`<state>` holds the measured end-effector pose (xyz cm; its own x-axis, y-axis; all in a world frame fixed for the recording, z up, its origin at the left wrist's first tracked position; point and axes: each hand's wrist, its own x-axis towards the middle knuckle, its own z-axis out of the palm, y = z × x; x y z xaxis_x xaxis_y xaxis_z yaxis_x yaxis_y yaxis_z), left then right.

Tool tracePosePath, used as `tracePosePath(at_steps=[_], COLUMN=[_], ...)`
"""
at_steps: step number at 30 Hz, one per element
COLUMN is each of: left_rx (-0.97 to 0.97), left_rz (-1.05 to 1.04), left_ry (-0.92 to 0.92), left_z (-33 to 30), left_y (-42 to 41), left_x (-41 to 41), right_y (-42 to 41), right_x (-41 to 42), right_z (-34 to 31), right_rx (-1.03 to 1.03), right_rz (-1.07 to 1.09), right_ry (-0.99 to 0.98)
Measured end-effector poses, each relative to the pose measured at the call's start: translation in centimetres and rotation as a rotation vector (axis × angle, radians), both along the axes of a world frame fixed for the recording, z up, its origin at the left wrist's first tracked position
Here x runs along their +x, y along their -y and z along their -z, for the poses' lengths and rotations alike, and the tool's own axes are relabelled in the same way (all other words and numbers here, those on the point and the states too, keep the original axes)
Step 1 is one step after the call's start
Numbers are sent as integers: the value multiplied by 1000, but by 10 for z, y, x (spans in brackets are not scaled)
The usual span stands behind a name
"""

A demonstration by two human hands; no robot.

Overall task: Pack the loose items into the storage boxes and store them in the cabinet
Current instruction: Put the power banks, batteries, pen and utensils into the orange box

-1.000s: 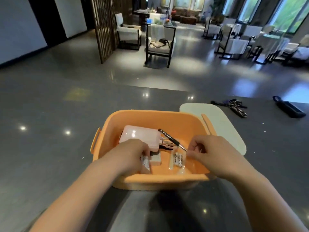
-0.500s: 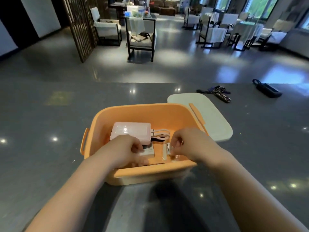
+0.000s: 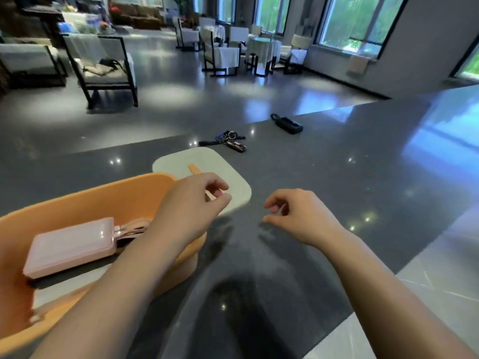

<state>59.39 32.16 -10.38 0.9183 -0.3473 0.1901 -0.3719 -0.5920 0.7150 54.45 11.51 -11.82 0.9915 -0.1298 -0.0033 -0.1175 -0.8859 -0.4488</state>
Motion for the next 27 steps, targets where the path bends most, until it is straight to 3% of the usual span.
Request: tracePosePath(at_steps=[6,14,20,27], left_rx=[54,39,169,254], left_rz=[-8,-228,-385,-570], left_ry=[-6,-152,-213,-169], left_z=[22,75,88,96], left_y=[106,224,248,257], left_x=[37,128,210,345], right_y=[98,220,253,282], right_x=[34,134,219,315], right_z=[15,35,33,50], right_rx=[7,6,-18,8], right_rz=[27,-131,-233,-264], right_ry=[18,-70,-187,-168])
